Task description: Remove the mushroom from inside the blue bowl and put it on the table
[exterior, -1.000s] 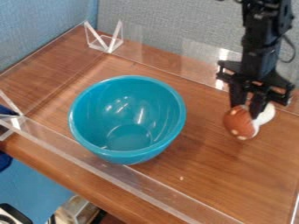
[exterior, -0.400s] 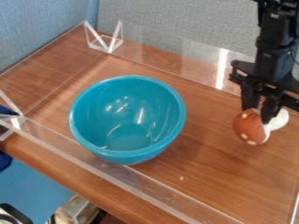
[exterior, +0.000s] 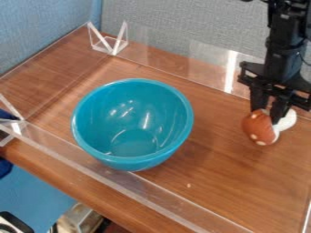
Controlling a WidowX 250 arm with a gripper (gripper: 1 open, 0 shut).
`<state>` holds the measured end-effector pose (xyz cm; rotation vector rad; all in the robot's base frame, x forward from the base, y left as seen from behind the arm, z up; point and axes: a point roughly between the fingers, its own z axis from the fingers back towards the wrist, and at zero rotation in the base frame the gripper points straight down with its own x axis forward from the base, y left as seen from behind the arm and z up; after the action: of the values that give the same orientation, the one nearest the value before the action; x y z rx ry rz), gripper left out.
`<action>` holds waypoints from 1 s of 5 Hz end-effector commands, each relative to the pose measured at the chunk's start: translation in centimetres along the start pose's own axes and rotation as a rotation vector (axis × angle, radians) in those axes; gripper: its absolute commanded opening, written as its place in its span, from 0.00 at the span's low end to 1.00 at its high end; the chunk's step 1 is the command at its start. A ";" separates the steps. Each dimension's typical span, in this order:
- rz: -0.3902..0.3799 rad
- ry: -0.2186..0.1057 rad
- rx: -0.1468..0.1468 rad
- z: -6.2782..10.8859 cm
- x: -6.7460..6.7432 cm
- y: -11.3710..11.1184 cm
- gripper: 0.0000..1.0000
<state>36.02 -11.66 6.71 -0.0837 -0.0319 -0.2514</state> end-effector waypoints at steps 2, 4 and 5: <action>0.067 -0.067 0.007 1.6 0.7 1.3 1.00; 0.111 -0.123 0.048 6.1 -3.8 2.1 1.00; 0.095 -0.132 0.067 8.4 -6.6 2.4 1.00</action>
<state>29.97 -7.30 13.33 -0.0311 -0.1257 -0.1551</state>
